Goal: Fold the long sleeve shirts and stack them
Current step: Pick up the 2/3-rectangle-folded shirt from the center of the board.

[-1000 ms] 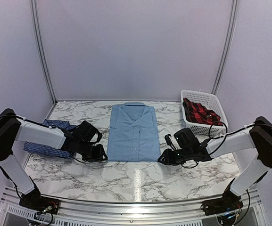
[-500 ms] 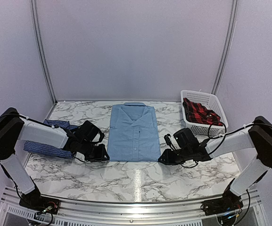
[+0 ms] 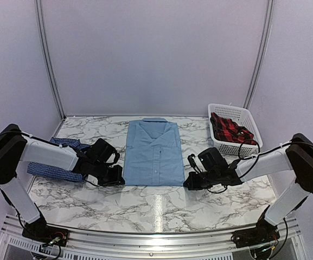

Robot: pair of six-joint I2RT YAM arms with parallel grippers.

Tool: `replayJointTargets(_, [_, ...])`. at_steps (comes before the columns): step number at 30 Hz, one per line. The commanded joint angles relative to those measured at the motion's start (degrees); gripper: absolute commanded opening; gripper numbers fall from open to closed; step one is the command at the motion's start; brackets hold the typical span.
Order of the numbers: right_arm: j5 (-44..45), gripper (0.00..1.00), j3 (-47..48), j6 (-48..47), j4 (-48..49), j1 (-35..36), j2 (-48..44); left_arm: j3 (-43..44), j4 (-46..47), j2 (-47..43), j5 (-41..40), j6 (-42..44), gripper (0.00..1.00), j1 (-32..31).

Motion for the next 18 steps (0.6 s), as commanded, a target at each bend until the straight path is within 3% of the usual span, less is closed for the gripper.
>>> replayJointTargets(1, [2.2,0.00,-0.3,-0.1,-1.9,2.2,-4.1,-1.6,-1.6,-4.7,-0.3,-1.1,0.00,-0.7])
replayJointTargets(11, [7.2,0.00,-3.6,3.7,-7.9,8.6,-16.3,-6.9,-5.5,-18.6,-5.5,-3.6,0.00,-5.7])
replayJointTargets(18, [11.2,0.00,0.8,4.3,-14.8,11.3,-25.0,-2.8,-12.8,-29.0,-9.8,-3.3,0.00,-7.5])
